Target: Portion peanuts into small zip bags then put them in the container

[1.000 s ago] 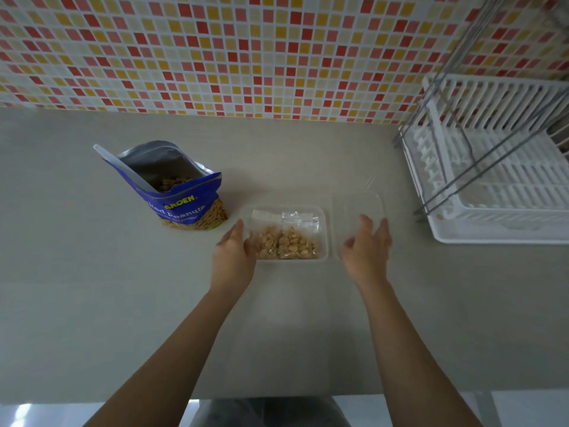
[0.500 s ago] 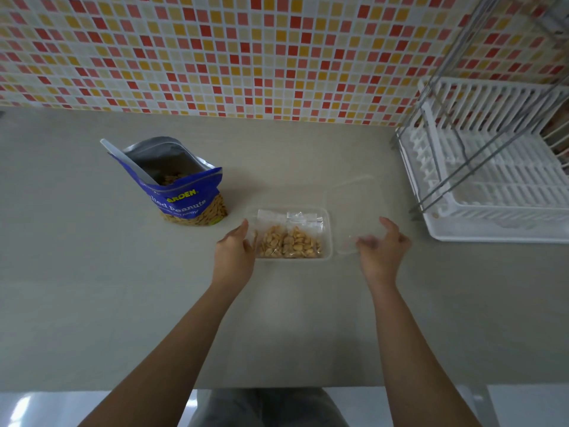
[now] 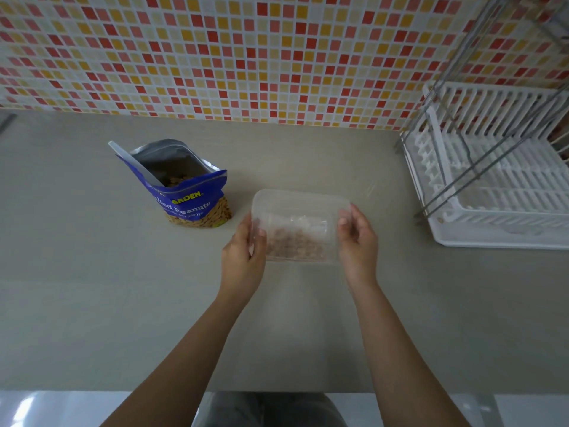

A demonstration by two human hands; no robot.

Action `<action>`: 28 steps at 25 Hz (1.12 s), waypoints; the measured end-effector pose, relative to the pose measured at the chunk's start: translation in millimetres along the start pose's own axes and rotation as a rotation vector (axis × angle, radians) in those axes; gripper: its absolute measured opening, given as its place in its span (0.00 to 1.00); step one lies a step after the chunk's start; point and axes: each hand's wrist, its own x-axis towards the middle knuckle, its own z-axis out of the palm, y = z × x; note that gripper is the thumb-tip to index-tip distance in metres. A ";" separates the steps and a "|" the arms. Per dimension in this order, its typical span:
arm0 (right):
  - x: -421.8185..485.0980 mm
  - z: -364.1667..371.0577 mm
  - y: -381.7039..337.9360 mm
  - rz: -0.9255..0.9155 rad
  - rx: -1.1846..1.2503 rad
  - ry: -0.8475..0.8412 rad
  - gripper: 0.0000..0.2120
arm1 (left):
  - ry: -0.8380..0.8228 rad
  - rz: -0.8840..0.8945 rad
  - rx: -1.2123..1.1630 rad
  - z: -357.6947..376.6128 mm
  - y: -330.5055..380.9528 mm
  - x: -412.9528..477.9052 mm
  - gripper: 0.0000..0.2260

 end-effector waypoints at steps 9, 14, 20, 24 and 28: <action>13.1 20.8 22.4 0.051 -0.306 -0.100 0.18 | 0.025 -0.134 0.148 14.6 -25.0 15.7 0.18; 4.0 17.7 26.5 -0.042 -0.357 -0.119 0.19 | 0.062 -0.119 0.150 14.1 -32.1 12.9 0.19; 4.1 18.2 26.3 -0.156 -0.480 -0.121 0.18 | 0.094 -0.123 0.197 15.8 -30.0 13.7 0.18; 2.1 17.9 22.1 -0.185 -0.563 -0.143 0.18 | 0.102 -0.088 0.257 17.3 -24.6 11.4 0.18; 2.4 11.1 16.1 -0.277 -0.729 -0.147 0.12 | 0.044 -0.004 0.402 11.4 -20.4 13.0 0.13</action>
